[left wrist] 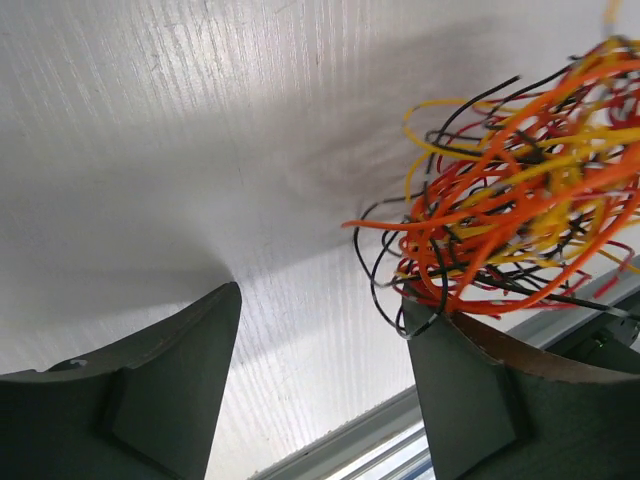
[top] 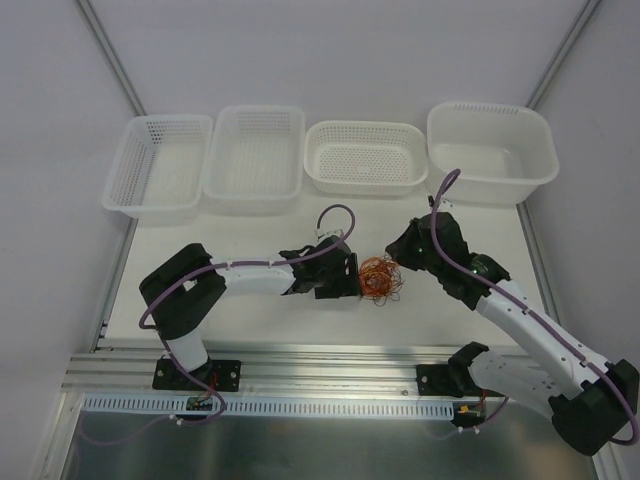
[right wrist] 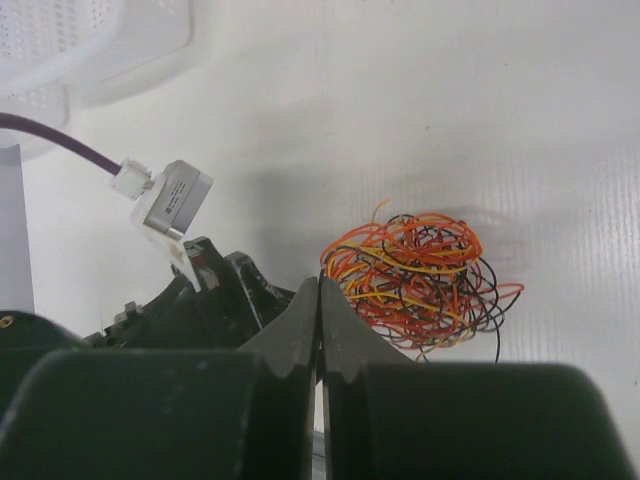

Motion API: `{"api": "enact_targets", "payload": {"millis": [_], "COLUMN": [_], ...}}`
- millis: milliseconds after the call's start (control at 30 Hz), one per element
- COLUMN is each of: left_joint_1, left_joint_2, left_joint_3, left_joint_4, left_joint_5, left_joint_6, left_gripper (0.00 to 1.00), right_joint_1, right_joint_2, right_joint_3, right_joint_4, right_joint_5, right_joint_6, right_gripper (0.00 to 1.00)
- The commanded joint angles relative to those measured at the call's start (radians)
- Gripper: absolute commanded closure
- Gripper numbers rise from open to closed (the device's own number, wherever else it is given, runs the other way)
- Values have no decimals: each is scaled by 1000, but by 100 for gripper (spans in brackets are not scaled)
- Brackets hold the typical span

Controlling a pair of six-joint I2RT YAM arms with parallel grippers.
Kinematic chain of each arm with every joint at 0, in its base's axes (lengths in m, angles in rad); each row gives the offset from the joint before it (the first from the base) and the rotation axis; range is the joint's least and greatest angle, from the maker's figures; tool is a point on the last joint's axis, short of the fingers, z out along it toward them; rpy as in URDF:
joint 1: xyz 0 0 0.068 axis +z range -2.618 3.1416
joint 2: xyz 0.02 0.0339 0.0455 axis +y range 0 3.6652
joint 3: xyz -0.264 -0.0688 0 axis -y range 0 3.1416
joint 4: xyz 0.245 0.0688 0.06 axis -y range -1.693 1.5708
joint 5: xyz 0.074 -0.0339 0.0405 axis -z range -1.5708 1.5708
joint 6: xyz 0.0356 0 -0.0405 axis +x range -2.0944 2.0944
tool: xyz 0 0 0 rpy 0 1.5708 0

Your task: Untangle the cables

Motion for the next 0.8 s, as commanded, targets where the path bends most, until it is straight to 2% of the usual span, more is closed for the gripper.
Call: {"api": "enact_targets", "payload": {"millis": [0,67,200,400,567,667,733,767], "left_joint_1": [3,5,12,15,15,15,17,28], "left_joint_2": [50,45,22,-71,-206,-304,-378,-401], "left_joint_3": [-12,-16,-29,-55,-110,-162,-211,-228], "left_joint_4": [-78,-83,-86,-85,-83,-85,-86,-91], "left_joint_5": [-49,-57,-78,-103,-142,-185,-239,-256], "left_joint_6": [-26,-32,-43,-1,39,68,72,74], "left_gripper": [35,43,47,46,45,45,49,59], "right_joint_1": [5,6,6,6,6,8,8,6], "right_joint_2": [-55,-64,-63,-33,10,17,26,29], "right_joint_3": [72,107,167,299,425,447,469,482], "right_joint_4": [-68,-88,-117,-137,-157,-128,-127,-124], "right_joint_5": [-20,-26,-83,-157,-229,-249,-263,-270], "right_joint_6": [-38,-56,-79,-142,-234,-263,-273,-274], "right_gripper": [99,99,99,99,99,99,99,99]}}
